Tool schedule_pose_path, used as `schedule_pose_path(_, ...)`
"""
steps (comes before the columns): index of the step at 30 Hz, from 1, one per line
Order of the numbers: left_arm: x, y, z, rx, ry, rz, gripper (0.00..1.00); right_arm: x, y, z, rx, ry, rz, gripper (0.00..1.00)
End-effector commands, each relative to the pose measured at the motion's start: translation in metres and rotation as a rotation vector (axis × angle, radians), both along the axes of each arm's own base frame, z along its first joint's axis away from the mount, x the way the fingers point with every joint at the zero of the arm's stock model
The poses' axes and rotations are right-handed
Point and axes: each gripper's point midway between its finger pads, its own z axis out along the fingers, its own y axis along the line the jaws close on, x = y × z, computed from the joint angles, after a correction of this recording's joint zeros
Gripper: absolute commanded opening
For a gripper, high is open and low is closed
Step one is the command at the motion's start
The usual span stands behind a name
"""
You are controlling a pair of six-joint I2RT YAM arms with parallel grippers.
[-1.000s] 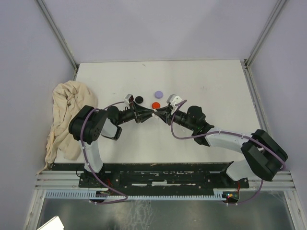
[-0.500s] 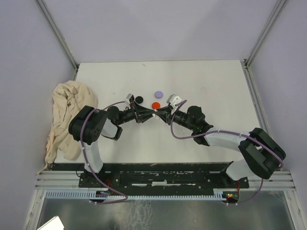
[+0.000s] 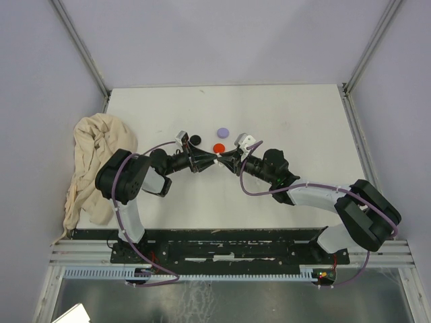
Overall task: Insert the wireless bluetooth earbuds into the charging case
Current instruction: Place the earbud in the charging case.
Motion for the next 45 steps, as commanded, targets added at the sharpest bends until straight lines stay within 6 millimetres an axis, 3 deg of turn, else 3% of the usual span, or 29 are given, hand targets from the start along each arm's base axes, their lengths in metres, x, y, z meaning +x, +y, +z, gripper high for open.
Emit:
schedule_pose_path(1,-0.012,0.001,0.049,-0.100,-0.198,-0.022,0.03,0.000,0.002,0.009,0.030,-0.033,0.016,0.02)
schedule_pose_path(27,0.001,0.000,0.058,-0.126,-0.199,0.003,0.03,-0.004,-0.002,0.008,0.032,-0.018,0.011,0.11)
schedule_pose_path(45,0.005,0.000,0.052,-0.125,-0.176,0.016,0.03,0.003,-0.013,0.004,-0.011,-0.058,-0.049,0.06)
